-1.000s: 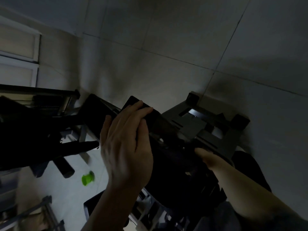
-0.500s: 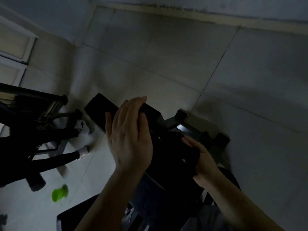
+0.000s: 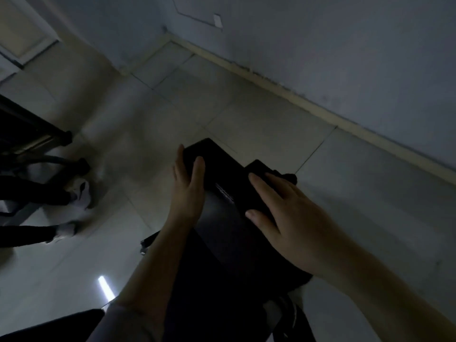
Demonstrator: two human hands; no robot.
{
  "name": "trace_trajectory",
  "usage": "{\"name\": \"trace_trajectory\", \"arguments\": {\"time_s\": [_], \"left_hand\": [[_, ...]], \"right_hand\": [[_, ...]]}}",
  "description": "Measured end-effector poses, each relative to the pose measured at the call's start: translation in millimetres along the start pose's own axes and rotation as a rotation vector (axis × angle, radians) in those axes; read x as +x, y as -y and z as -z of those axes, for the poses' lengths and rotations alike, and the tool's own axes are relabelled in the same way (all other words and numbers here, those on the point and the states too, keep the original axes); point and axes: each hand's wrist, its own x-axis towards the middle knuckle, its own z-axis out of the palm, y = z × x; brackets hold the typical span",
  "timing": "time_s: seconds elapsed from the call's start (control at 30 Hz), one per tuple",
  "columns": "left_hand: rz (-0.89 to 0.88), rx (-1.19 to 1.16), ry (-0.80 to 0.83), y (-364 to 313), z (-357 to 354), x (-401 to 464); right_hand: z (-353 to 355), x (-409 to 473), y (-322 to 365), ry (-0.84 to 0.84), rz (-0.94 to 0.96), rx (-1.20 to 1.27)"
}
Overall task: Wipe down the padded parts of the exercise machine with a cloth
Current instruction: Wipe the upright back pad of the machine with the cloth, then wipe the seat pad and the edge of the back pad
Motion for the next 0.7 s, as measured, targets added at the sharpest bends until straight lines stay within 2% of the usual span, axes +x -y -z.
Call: {"name": "trace_trajectory", "arguments": {"time_s": [0.07,0.13,0.2,0.27,0.33,0.4,0.47,0.57,0.7], "left_hand": [[-0.009,-0.036,0.036,3,-3,0],[-0.06,-0.033,0.064,8,-3,1],[-0.154,0.01,0.099,17,-1,4],[-0.096,-0.072,0.136,22,4,8],[-0.067,-0.17,0.186,23,2,6],[-0.035,-0.317,0.161,37,6,4],[0.048,-0.393,0.157,57,12,7],[0.195,-0.417,0.222,96,21,13],[0.241,-0.353,0.234,129,21,17]], "right_hand": [[-9,15,14,-0.203,-0.006,-0.076],[-15,41,25,-0.25,-0.021,-0.091],[-22,75,31,-0.18,-0.032,-0.074],[-25,120,43,-0.102,-0.096,-0.061],[-23,165,50,0.002,-0.242,0.062],[-26,197,58,0.162,-0.374,0.209],[-22,203,63,0.253,-0.428,0.266],[-11,179,65,0.239,-0.402,0.087],[-2,157,66,0.195,-0.352,-0.175]]}}
